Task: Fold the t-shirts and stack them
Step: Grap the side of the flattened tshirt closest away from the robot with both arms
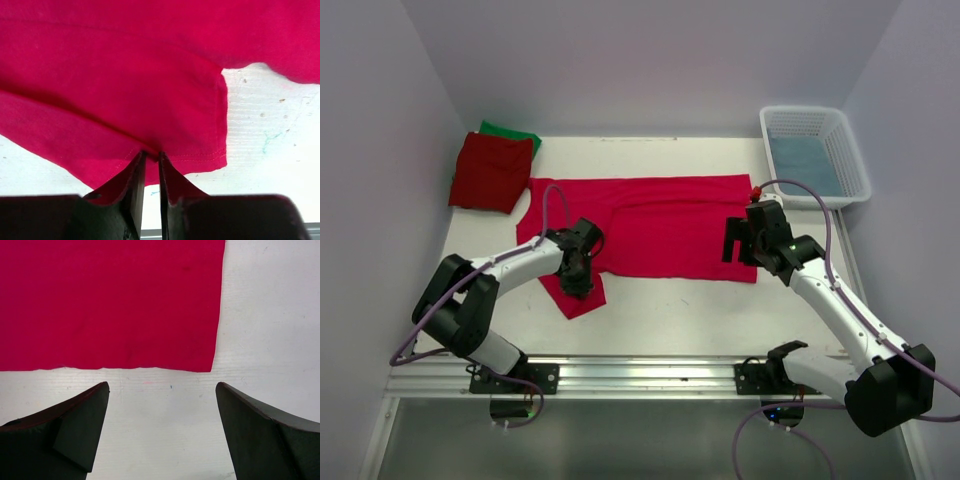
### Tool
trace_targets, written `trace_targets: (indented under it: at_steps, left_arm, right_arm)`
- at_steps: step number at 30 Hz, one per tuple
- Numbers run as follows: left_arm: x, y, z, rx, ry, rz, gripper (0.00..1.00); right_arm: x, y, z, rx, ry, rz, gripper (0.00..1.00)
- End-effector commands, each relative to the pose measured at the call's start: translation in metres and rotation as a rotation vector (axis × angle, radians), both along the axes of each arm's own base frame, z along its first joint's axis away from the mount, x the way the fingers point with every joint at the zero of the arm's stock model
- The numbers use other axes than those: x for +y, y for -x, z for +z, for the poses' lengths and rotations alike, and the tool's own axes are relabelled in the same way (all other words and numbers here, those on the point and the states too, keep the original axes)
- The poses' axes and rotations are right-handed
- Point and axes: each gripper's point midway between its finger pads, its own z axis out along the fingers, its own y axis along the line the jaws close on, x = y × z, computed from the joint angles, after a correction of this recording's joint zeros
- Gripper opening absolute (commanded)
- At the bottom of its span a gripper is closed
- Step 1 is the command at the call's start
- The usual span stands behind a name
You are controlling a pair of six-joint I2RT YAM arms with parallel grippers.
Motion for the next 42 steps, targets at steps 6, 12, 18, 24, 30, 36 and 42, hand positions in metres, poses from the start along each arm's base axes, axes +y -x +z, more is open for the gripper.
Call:
trace_targets:
  at_steps: [6,12,18,24,30,36,42]
  left_arm:
    - [0.001,0.005,-0.007,0.003,-0.004,0.019,0.19]
    - [0.003,0.006,-0.009,0.005,-0.01,0.026,0.23]
    - [0.002,0.004,-0.006,-0.007,-0.003,0.029,0.0]
    - [0.0,0.001,0.012,-0.043,0.02,0.035,0.0]
    - [-0.008,-0.009,0.064,-0.16,0.085,0.036,0.0]
    - [-0.005,-0.019,0.128,-0.336,0.149,0.045,0.0]
    - [0.0,-0.019,0.167,-0.445,0.188,0.045,0.0]
  right_arm:
    - [-0.002,0.001,0.003,-0.01,0.002,-0.012,0.91]
    - [-0.002,0.002,0.005,-0.015,-0.001,-0.012,0.91]
    - [-0.002,0.002,0.004,-0.015,0.0,-0.011,0.85]
    - [-0.002,0.002,0.003,-0.009,0.003,-0.012,0.78]
    - [-0.025,0.009,-0.015,0.059,0.1,-0.134,0.99]
    - [-0.043,0.021,-0.052,0.109,0.142,-0.281,0.99]
    - [-0.056,0.024,-0.062,0.064,0.057,-0.493,0.98]
